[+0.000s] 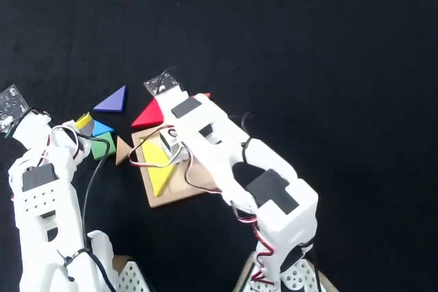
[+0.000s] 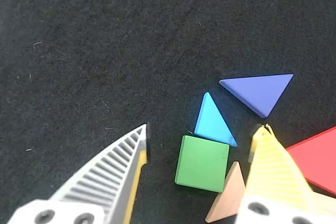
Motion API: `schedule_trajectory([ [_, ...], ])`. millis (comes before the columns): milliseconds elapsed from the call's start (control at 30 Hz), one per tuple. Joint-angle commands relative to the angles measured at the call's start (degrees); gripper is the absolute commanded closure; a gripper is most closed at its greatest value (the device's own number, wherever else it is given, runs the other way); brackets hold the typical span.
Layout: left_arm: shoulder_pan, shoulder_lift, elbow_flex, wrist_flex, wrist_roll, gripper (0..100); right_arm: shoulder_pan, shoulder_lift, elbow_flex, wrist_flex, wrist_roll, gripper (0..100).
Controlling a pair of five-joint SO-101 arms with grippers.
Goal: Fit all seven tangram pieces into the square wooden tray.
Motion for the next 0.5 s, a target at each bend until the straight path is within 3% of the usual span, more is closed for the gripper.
schedule_trajectory([
  [0, 0.66, -0.18, -0.31, -0.97, 0.44, 69, -2.73, 0.13, -2.42, -0.53, 0.62, 98.7],
  [300, 0.66, -0.18, -0.31, -0.97, 0.35, 69, -2.55, 0.13, -3.38, -0.53, 0.62, 98.7],
  [467, 0.66, -0.18, -0.31, -0.97, 0.35, 69, 1.76, -5.14, -4.44, 4.13, 2.9, 98.7],
])
